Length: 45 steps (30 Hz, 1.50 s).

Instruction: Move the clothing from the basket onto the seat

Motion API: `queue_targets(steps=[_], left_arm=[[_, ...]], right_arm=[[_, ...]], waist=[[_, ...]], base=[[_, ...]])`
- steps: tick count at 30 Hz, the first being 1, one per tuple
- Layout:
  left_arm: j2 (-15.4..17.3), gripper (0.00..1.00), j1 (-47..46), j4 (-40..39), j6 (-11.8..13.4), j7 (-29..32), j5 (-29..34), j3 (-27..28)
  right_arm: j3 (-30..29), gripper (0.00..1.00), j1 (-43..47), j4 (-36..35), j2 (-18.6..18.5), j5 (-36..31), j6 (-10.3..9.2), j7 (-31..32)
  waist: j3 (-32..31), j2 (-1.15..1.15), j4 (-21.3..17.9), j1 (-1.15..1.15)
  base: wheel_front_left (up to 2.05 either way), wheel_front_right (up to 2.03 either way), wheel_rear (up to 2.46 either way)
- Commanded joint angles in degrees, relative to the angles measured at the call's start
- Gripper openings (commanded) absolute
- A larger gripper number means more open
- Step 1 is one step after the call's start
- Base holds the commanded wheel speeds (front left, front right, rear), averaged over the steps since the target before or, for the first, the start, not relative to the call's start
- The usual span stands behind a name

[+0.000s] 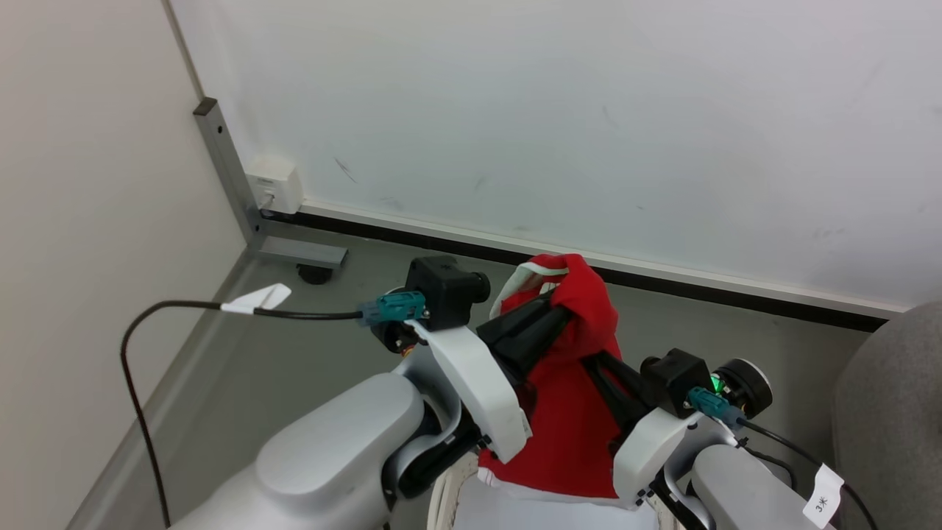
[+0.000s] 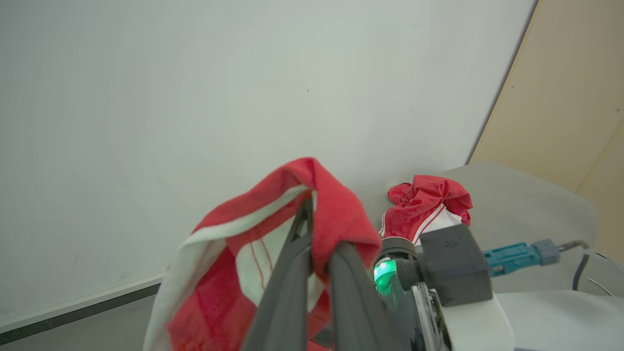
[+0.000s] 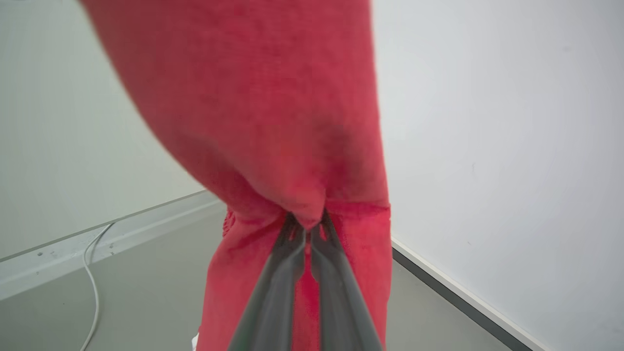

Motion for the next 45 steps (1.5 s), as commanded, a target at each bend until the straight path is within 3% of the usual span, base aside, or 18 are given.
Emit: queue_targets(steps=[1, 14, 15, 17, 18, 19, 28, 45], left_arm=[[0.48, 0.00, 0.24, 0.23, 0.20, -0.24, -0.62, 0.25], [0.77, 0.00, -0.18, 0.67, 0.59, -0.83, -0.43, 0.19], [0.80, 0.20, -0.12, 0.61, 0.70, -0.91, -0.28, 0.16], [0.83, 0.85, 0.24, 0.59, 0.85, -1.24, -0.39, 0.26], [0.83, 0.85, 0.24, 0.59, 0.85, -1.24, -0.39, 0.26], [0.82, 1.00, 0.52, 0.61, 0.92, -1.46, -0.67, 0.46], [1.81, 1.00, 2.94, 1.15, 1.25, -2.63, -1.73, 0.70], [3.76, 1.00, 6.93, 0.27, 2.21, -6.06, 1.84, 0.02]], right_arm=[[-0.20, 0.00, 0.79, -0.45, -0.59, 0.17, -0.13, 0.02], [-2.70, 0.00, 2.51, -2.92, -1.32, 0.42, -0.13, 0.01], [-3.22, 0.00, 2.71, -3.39, -1.49, 0.26, -0.13, 0.01], [-4.55, 0.00, 3.26, -4.41, -1.94, -0.15, -0.13, 0.01], [-4.55, 0.00, 3.26, -4.41, -1.94, -0.15, -0.13, 0.01], [-5.29, 0.00, 3.73, -4.85, -2.03, -0.42, -0.13, 0.01], [-12.58, 0.00, 7.32, -10.66, -3.36, -2.36, -0.13, 0.01], [-28.77, 0.00, 13.17, -21.12, -6.39, -4.75, -0.13, 0.01]], waist=[[0.02, 0.00, -0.34, 0.00], [0.26, 0.00, -2.49, 0.00], [0.30, 0.00, -2.77, 0.00], [0.41, 0.00, -3.41, 0.00], [0.41, 0.00, -3.41, 0.00], [0.46, 0.00, -3.77, 0.00], [1.30, 0.00, -8.59, 0.00], [3.79, 0.00, -22.45, 0.00]], base=[[0.00, 0.00, 0.00], [0.00, 0.00, 0.00], [0.00, 0.00, 0.00], [0.00, 0.00, 0.00], [0.00, 0.00, 0.00], [0.00, 0.00, 0.00], [0.00, 0.00, 0.00], [0.00, 0.00, 0.00]])
